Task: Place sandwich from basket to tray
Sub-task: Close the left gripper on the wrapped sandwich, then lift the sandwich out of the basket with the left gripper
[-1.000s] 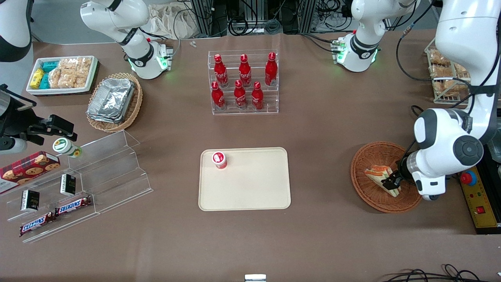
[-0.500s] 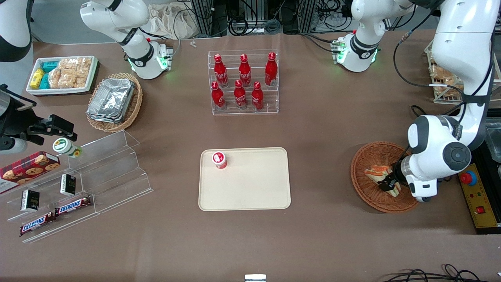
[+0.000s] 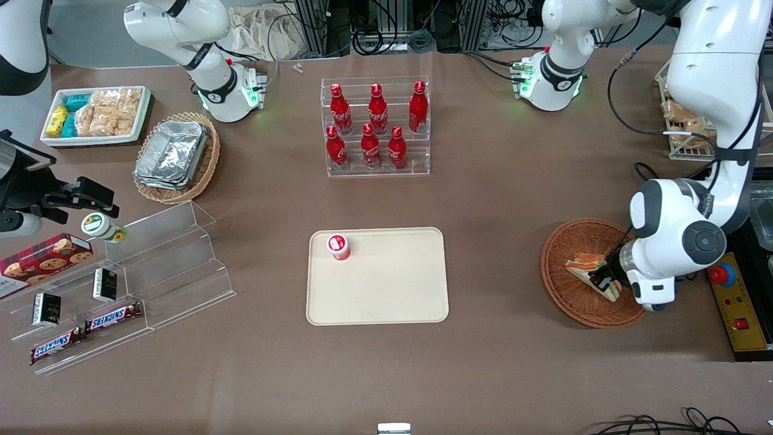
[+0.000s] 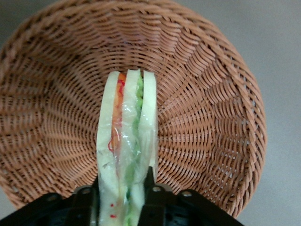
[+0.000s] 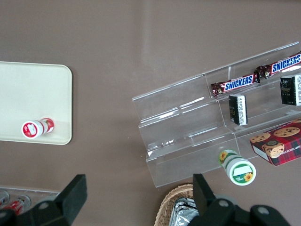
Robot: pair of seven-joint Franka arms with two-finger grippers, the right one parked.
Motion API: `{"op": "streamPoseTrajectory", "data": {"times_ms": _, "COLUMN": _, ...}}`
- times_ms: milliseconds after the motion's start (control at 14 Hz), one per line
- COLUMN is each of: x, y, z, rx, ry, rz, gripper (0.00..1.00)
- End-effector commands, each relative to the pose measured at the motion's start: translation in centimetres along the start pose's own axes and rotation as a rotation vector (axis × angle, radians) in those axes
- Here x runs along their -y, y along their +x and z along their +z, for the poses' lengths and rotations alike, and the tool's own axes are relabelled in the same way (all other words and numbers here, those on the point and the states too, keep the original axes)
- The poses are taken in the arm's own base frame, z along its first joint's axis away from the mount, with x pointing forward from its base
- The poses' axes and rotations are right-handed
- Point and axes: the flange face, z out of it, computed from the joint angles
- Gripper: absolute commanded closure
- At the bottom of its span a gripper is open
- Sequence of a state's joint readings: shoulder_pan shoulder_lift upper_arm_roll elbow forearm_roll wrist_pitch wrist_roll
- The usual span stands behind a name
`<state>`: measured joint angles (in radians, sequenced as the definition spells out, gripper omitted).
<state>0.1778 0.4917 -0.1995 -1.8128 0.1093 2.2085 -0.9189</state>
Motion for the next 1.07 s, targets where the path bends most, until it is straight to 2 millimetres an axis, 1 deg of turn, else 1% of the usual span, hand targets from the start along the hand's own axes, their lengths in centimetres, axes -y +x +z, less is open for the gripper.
{"op": "streamPoseTrajectory", "data": {"times_ms": 0, "x": 0.3, "y": -0.6, "z": -5.4, "rx": -0.013, "ry": 0.022, "rz": -0.022, "gripper": 1.00}}
{"op": "streamPoseTrajectory", "data": {"times_ms": 71, "x": 0.4, "y": -1.1, "z": -7.5, "rx": -0.016, "ry": 0.029, "rz": -0.018, "gripper": 1.00}}
{"op": "streamPoseTrajectory", "data": {"times_ms": 143, "x": 0.1, "y": -1.8, "z": -10.4, "rx": -0.023, "ry": 0.029, "rz": -0.005, "gripper": 1.00}}
{"op": "streamPoseTrajectory", "data": {"times_ms": 214, "x": -0.7, "y": -3.4, "z": -13.0, "rx": -0.004, "ry": 0.049, "rz": 0.023, "gripper": 1.00}}
{"op": "streamPoseTrajectory", "data": {"times_ms": 357, "x": -1.7, "y": -5.7, "z": -18.3, "rx": 0.056, "ry": 0.079, "rz": 0.060, "gripper": 1.00}}
{"op": "streamPoseTrajectory", "data": {"times_ms": 429, "x": -2.6, "y": -7.4, "z": -20.7, "rx": 0.072, "ry": 0.082, "rz": 0.107, "gripper": 1.00}}
{"op": "streamPoseTrajectory", "data": {"times_ms": 500, "x": -3.3, "y": -8.9, "z": -22.3, "rx": 0.092, "ry": 0.076, "rz": 0.147, "gripper": 1.00}}
{"op": "streamPoseTrajectory", "data": {"times_ms": 571, "x": -3.8, "y": -10.2, "z": -22.8, "rx": 0.109, "ry": 0.077, "rz": 0.189, "gripper": 1.00}}
{"op": "streamPoseTrajectory", "data": {"times_ms": 714, "x": -5.1, "y": -13.4, "z": -24.0, "rx": 0.104, "ry": 0.060, "rz": 0.274, "gripper": 1.00}}
{"op": "streamPoseTrajectory", "data": {"times_ms": 857, "x": -6.3, "y": -15.7, "z": -24.5, "rx": 0.098, "ry": 0.050, "rz": 0.336, "gripper": 1.00}}
{"op": "streamPoseTrajectory", "data": {"times_ms": 1000, "x": -7.8, "y": -18.2, "z": -24.2, "rx": 0.105, "ry": 0.038, "rz": 0.439, "gripper": 1.00}}
